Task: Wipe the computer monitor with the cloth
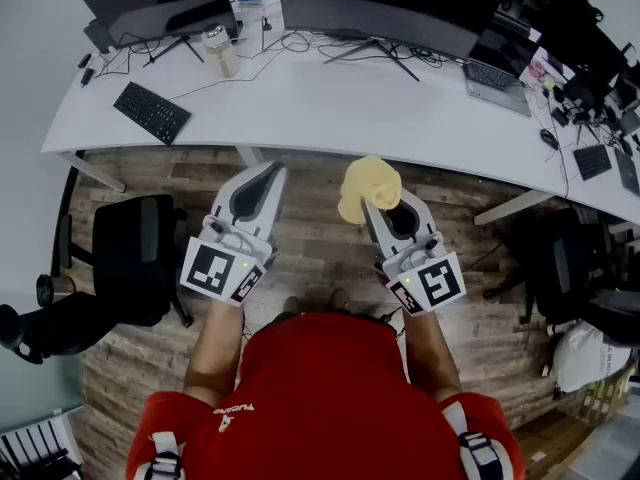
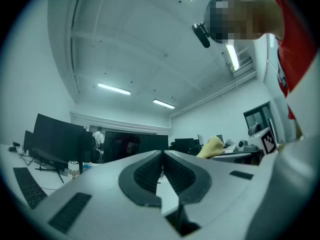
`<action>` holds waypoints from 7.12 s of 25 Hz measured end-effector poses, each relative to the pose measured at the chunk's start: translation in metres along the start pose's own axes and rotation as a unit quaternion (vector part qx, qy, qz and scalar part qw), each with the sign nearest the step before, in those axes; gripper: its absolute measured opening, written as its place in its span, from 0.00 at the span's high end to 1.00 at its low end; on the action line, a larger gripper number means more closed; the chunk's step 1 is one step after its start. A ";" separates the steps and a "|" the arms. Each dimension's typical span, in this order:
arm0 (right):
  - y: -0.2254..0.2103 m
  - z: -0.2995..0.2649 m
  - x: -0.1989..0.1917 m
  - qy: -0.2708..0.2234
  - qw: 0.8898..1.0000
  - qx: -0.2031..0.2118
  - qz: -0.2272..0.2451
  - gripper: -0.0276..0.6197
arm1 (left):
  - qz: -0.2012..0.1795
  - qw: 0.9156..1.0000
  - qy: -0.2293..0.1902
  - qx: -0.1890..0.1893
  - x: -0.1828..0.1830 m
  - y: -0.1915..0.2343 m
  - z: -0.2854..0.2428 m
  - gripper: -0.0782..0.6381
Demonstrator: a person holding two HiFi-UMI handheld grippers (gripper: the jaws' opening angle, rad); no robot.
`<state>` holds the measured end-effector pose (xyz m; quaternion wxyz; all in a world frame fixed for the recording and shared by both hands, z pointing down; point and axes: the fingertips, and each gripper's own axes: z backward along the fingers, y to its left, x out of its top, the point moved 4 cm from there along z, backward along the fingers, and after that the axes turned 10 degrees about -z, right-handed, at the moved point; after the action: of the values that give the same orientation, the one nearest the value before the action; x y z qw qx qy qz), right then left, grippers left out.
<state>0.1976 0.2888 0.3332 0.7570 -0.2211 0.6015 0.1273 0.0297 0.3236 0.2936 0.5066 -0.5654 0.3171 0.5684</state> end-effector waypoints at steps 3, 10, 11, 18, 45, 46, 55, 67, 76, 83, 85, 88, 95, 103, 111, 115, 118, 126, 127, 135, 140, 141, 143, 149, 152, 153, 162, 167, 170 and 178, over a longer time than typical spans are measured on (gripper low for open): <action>-0.003 0.002 0.000 -0.001 1.000 0.001 0.000 0.87 | 0.000 1.000 0.000 0.001 -0.001 -0.003 -0.002 0.87; -0.017 0.001 0.001 -0.006 1.000 0.014 -0.021 0.86 | -0.007 1.000 0.007 0.010 -0.002 -0.008 -0.014 0.87; -0.019 0.001 0.003 -0.008 1.000 0.017 -0.018 0.86 | -0.008 1.000 0.008 0.012 -0.002 -0.009 -0.016 0.87; -0.047 -0.006 0.025 -0.026 0.999 0.041 -0.005 0.86 | -0.017 0.999 0.013 0.024 -0.001 -0.013 -0.044 0.87; -0.155 -0.226 0.103 -0.063 0.990 0.036 0.124 0.86 | -0.030 0.999 -0.008 -0.016 -0.034 0.144 -0.201 0.87; -0.160 -0.242 0.107 -0.064 0.989 0.030 0.130 0.86 | -0.029 0.999 -0.010 -0.022 -0.035 0.158 -0.210 0.87; -0.190 -0.388 0.133 -0.061 0.978 -0.013 0.201 0.86 | -0.019 0.997 -0.024 -0.066 -0.051 0.286 -0.276 0.87; -0.223 -0.513 0.158 -0.001 0.953 -0.051 0.299 0.85 | -0.001 0.994 -0.048 -0.099 -0.060 0.385 -0.328 0.87; -0.238 -0.589 0.144 0.159 0.879 -0.016 0.449 0.84 | 0.010 0.995 -0.057 -0.085 -0.071 0.419 -0.337 0.87; -0.248 -0.623 0.117 0.236 0.855 0.009 0.461 0.80 | 0.017 0.995 -0.057 -0.075 -0.080 0.433 -0.338 0.87; -0.249 -0.631 0.113 0.249 0.858 0.018 0.450 0.79 | 0.020 0.996 -0.056 -0.074 -0.083 0.436 -0.339 0.87; -0.249 -0.640 0.107 0.267 0.863 0.031 0.429 0.76 | 0.026 0.995 -0.055 -0.073 -0.087 0.438 -0.341 0.87; -0.255 -0.651 0.091 0.313 0.850 0.037 0.422 0.71 | 0.034 0.995 -0.051 -0.075 -0.098 0.439 -0.344 0.87; -0.252 -0.648 0.090 0.334 0.841 0.057 0.422 0.73 | 0.035 0.995 -0.051 -0.081 -0.101 0.432 -0.347 0.87; -0.271 -0.621 0.098 0.343 0.835 0.060 0.427 0.73 | 0.034 0.994 -0.056 -0.086 -0.098 0.412 -0.357 0.87; -0.287 -0.601 0.106 0.341 0.837 0.058 0.425 0.73 | 0.033 0.994 -0.054 -0.088 -0.096 0.396 -0.367 0.87; -0.303 -0.581 0.113 0.338 0.839 0.054 0.424 0.73 | 0.031 0.994 -0.048 -0.092 -0.095 0.378 -0.376 0.87; -0.354 -0.514 0.135 0.336 0.840 0.049 0.423 0.73 | 0.021 0.994 -0.038 -0.103 -0.086 0.315 -0.408 0.87; -0.360 -0.505 0.137 0.335 0.841 0.049 0.421 0.73 | 0.020 0.994 -0.036 -0.105 -0.085 0.307 -0.411 0.87; -0.413 -0.437 0.160 0.327 0.848 0.038 0.417 0.73 | 0.019 0.993 -0.030 -0.111 -0.081 0.248 -0.438 0.87; -0.444 -0.398 0.174 0.321 0.850 0.034 0.417 0.73 | 0.015 0.993 -0.024 -0.117 -0.081 0.214 -0.456 0.87; -0.449 -0.391 0.176 0.320 0.850 0.034 0.417 0.73 | 0.015 0.993 -0.024 -0.118 -0.080 0.207 -0.460 0.87; -0.460 -0.376 0.181 0.318 0.851 0.034 0.417 0.73 | 0.013 0.993 -0.022 -0.119 -0.078 0.195 -0.467 0.87; -0.488 -0.341 0.194 0.316 0.851 0.034 0.417 0.74 | 0.010 0.993 -0.012 -0.117 -0.072 0.166 -0.486 0.87; -0.501 -0.324 0.199 0.316 0.853 0.034 0.414 0.74 | 0.011 0.993 -0.001 -0.114 -0.068 0.153 -0.495 0.87; -0.506 -0.318 0.201 0.315 0.854 0.034 0.414 0.74 | 0.010 0.993 -0.002 -0.116 -0.068 0.149 -0.498 0.87; -0.542 -0.269 0.221 0.297 0.864 0.027 0.406 0.74 | 0.007 0.991 -0.008 -0.131 -0.077 0.118 -0.523 0.87; -0.559 -0.247 0.232 0.279 0.877 0.011 0.392 0.73 | 0.005 0.991 0.002 -0.136 -0.077 0.106 -0.533 0.87; -0.570 -0.233 0.236 0.280 0.880 -0.001 0.385 0.73 | 0.002 0.990 0.000 -0.142 -0.077 0.099 -0.539 0.87; -0.600 -0.194 0.244 0.235 0.914 -0.029 0.330 0.72 | 0.001 0.988 0.023 -0.150 -0.076 0.082 -0.550 0.87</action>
<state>0.3670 -0.3453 0.1714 0.5021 -0.0557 0.7968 0.3314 0.1187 -0.2298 0.2613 0.4080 -0.6473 0.2410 0.5970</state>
